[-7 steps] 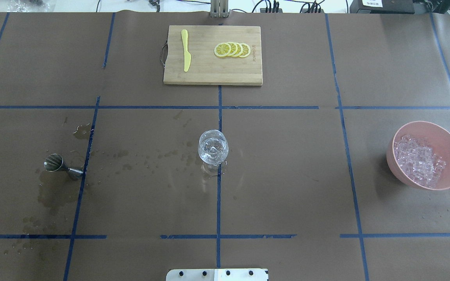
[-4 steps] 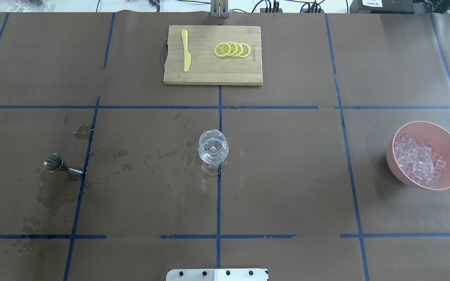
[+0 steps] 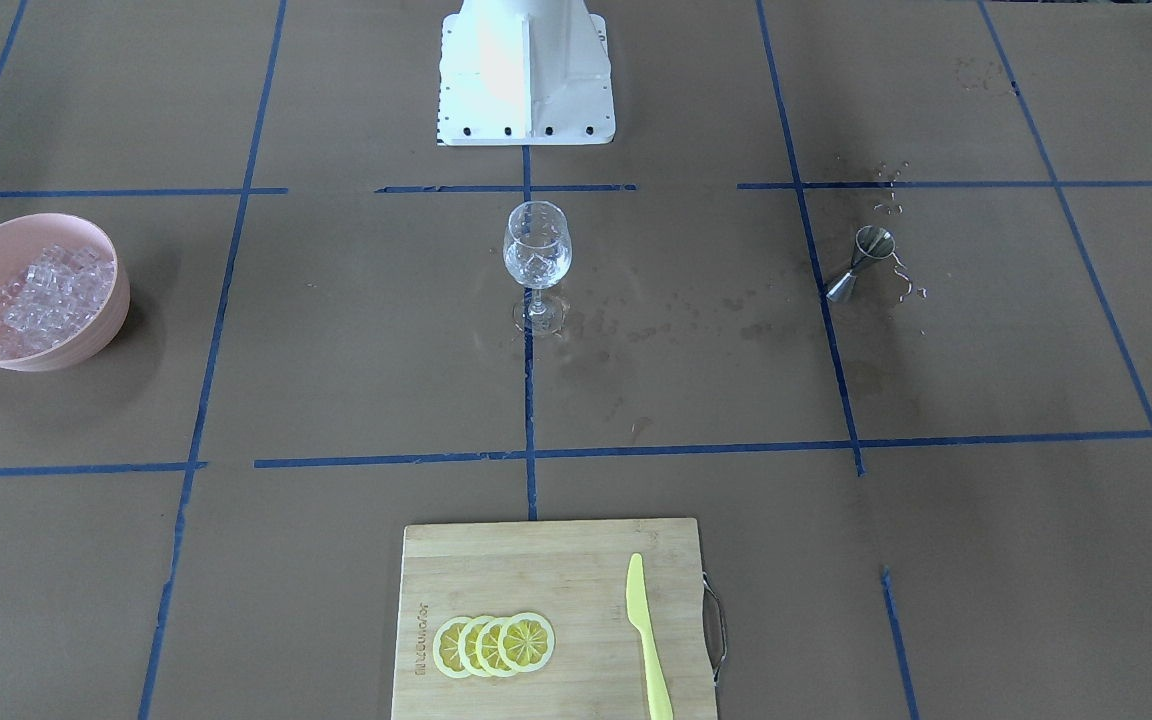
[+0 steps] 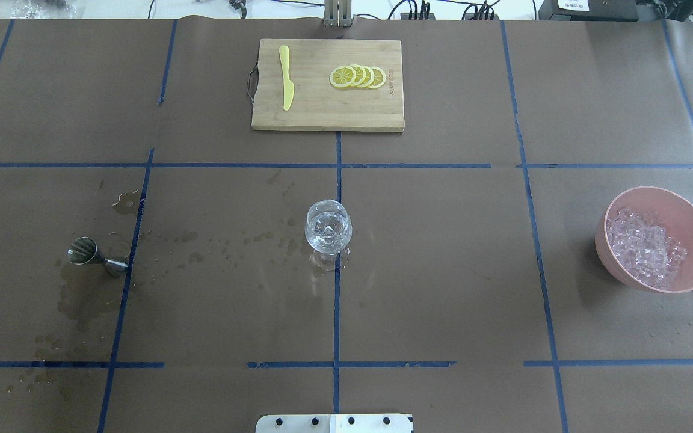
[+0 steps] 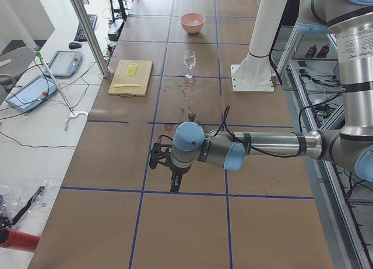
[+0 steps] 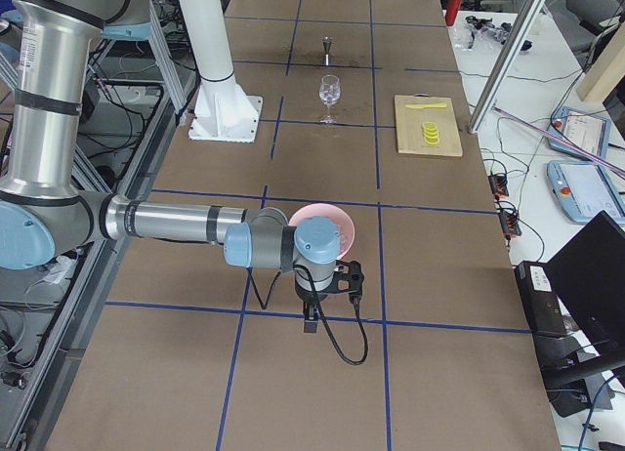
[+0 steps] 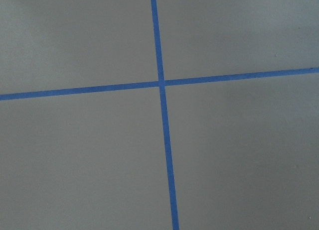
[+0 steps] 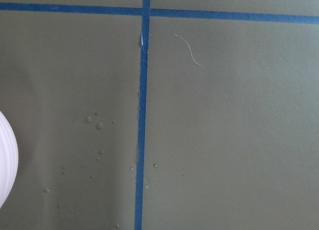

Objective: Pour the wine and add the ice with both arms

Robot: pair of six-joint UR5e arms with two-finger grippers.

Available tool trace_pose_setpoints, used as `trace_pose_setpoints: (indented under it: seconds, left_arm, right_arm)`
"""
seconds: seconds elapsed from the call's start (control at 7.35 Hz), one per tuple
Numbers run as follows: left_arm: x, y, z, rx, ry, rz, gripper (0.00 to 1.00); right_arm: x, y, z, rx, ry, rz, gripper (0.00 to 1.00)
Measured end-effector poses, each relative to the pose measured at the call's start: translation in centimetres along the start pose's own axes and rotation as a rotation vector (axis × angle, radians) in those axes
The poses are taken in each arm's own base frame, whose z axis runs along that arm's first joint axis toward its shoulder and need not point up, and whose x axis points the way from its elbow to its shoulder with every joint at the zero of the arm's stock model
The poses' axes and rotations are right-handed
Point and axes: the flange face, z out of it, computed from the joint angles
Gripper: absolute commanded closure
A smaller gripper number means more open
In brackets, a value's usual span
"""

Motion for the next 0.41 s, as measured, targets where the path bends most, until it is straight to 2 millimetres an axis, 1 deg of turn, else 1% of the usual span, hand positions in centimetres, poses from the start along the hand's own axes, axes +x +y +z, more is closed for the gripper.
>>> trace_pose_setpoints:
  seconds: [0.41]
  left_arm:
    - [-0.09,0.04,0.08,-0.002,0.0,-0.002,0.0]
  right_arm:
    - [0.13,0.24,0.29,-0.008,0.0,0.004,0.0]
